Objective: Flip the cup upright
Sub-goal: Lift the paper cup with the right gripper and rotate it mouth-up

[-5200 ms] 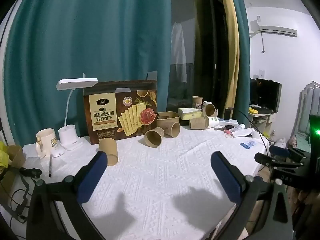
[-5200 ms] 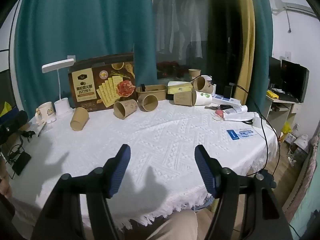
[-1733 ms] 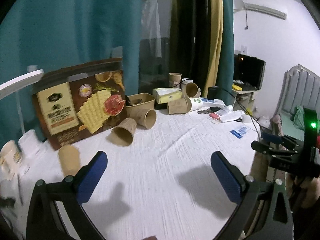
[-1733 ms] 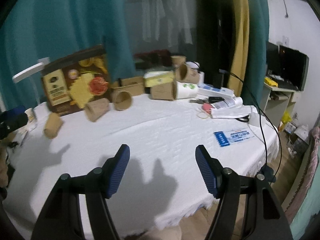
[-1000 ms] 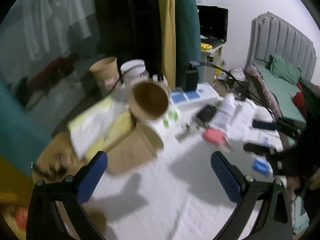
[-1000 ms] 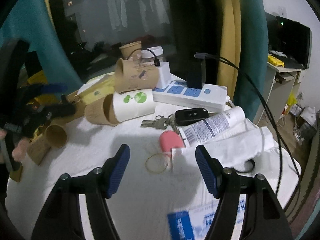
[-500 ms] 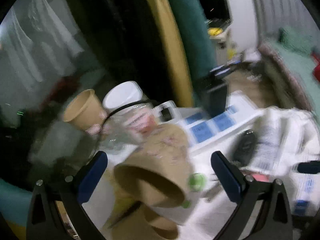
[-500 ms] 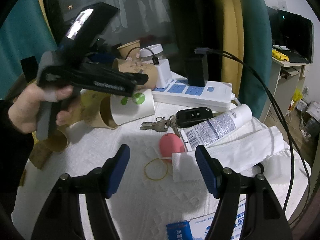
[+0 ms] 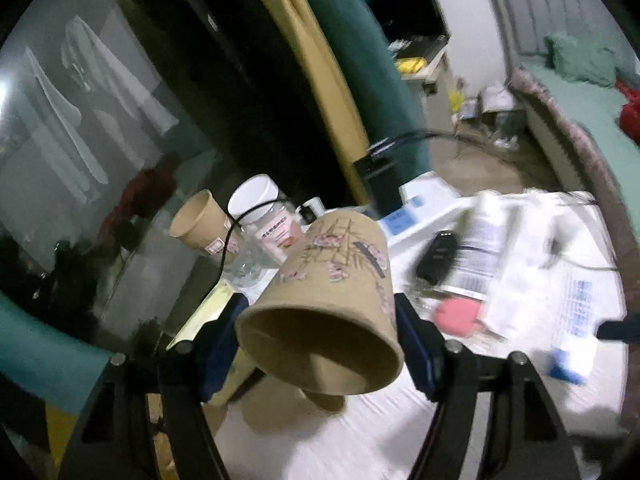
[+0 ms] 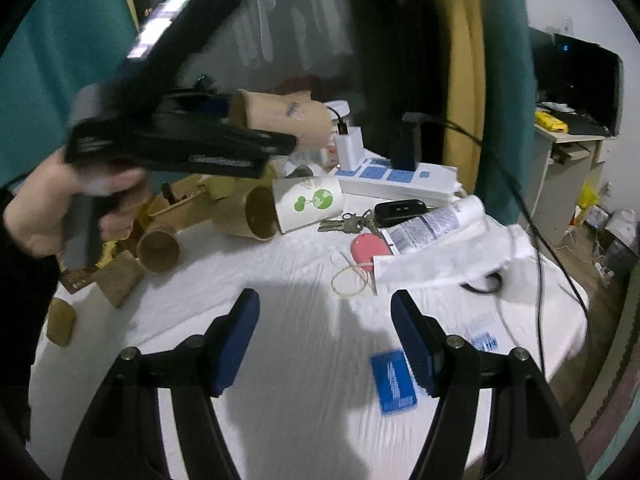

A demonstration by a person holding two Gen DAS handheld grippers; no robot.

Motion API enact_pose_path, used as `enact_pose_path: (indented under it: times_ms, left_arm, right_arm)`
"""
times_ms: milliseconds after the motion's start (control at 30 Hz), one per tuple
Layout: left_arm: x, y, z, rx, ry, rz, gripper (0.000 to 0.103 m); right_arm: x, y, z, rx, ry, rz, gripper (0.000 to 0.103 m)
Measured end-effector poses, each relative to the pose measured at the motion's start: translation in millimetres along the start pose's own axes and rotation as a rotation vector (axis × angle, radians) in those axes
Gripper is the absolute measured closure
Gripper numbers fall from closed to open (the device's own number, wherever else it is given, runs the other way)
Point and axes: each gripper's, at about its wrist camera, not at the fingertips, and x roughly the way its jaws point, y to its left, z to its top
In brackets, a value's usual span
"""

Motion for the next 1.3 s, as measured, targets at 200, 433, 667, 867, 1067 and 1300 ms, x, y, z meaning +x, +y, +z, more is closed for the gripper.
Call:
enact_pose_path:
  times_ms: [200, 433, 667, 867, 1067, 1300]
  left_arm:
    - [-106, -18, -67, -0.076, -0.039, -0.148, 0.031]
    - [-186, -54, -194, -0.184, 0.022, -0.278, 0.031]
    - [-195, -72, -290, -0.304, 0.107, -0.324, 0.031]
    - [-190, -73, -314, -0.309, 0.152, -0.318, 0.029]
    - [-177, -59, -336, -0.461, 0.162, -0.436, 0.020]
    - [-201, -49, -339, -0.538, 0.098, -0.445, 0.008]
  right_arm:
    - [-42, 16, -44, 0.021, -0.001, -0.008, 0.037]
    - [-68, 64, -111, -0.039, 0.040, 0.041, 0.037]
    - [-85, 107, -157, -0.106, 0.082, 0.132, 0.037]
    - [-86, 126, -167, -0.162, 0.108, 0.119, 0.037]
    - [-84, 148, -161, -0.258, 0.108, 0.130, 0.037]
    - [-84, 170, -137, -0.445, 0.121, 0.131, 0.037]
